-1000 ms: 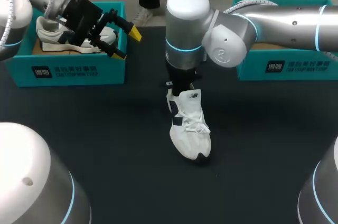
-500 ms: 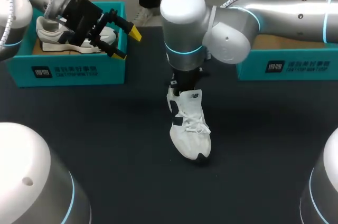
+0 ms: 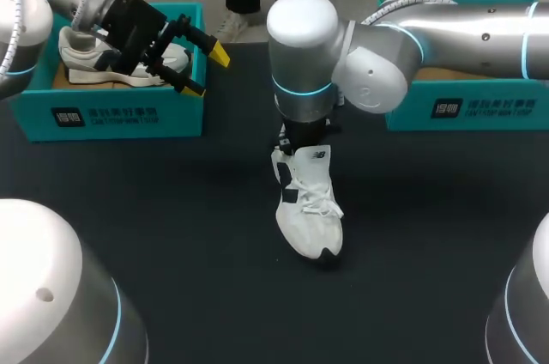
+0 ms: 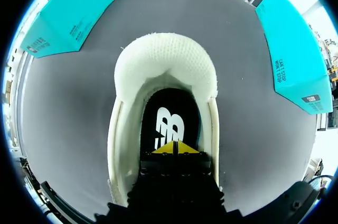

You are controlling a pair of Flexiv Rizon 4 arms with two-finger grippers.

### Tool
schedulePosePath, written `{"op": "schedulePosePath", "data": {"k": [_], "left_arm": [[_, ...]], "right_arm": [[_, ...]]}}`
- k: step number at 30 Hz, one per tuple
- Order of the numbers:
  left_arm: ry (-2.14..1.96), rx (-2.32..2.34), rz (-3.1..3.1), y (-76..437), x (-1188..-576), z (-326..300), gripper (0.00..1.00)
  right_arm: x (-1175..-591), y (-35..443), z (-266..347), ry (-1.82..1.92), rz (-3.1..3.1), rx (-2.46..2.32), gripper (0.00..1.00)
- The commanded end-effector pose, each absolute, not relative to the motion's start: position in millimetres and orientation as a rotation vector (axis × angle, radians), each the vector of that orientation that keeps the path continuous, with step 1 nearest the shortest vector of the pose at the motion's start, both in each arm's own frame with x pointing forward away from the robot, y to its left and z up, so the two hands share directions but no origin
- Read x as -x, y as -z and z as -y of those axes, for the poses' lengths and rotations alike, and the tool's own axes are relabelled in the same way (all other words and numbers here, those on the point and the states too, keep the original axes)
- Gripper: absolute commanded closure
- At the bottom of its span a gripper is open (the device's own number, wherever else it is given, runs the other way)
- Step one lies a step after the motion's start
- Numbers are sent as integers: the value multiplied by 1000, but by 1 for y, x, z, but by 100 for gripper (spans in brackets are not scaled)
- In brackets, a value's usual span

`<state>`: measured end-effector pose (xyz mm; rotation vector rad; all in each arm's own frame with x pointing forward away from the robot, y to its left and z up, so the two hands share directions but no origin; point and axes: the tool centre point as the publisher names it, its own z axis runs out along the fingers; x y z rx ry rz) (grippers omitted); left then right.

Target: Take the shoe out of the shoebox, open the shoe tongue, remove and reinsert the insole, then place the shoe into the shoebox

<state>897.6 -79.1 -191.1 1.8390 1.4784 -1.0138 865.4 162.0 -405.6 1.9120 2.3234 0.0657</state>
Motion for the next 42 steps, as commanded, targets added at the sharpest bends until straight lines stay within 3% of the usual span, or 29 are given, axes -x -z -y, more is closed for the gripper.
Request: {"op": "schedulePosePath", "data": {"k": [1,22,42], "left_arm": [[1012,-1842,-1479,191,-898,79,0],[1012,-1842,-1479,191,-898,79,0],[1012,-1842,-1479,191,-898,79,0]], "right_arm": [[-864,413,-169,-67,-2348,-1908,100],[-850,369,-167,107,-2424,-1990,100],[-835,364,-167,262,-2465,-2013,100]]}}
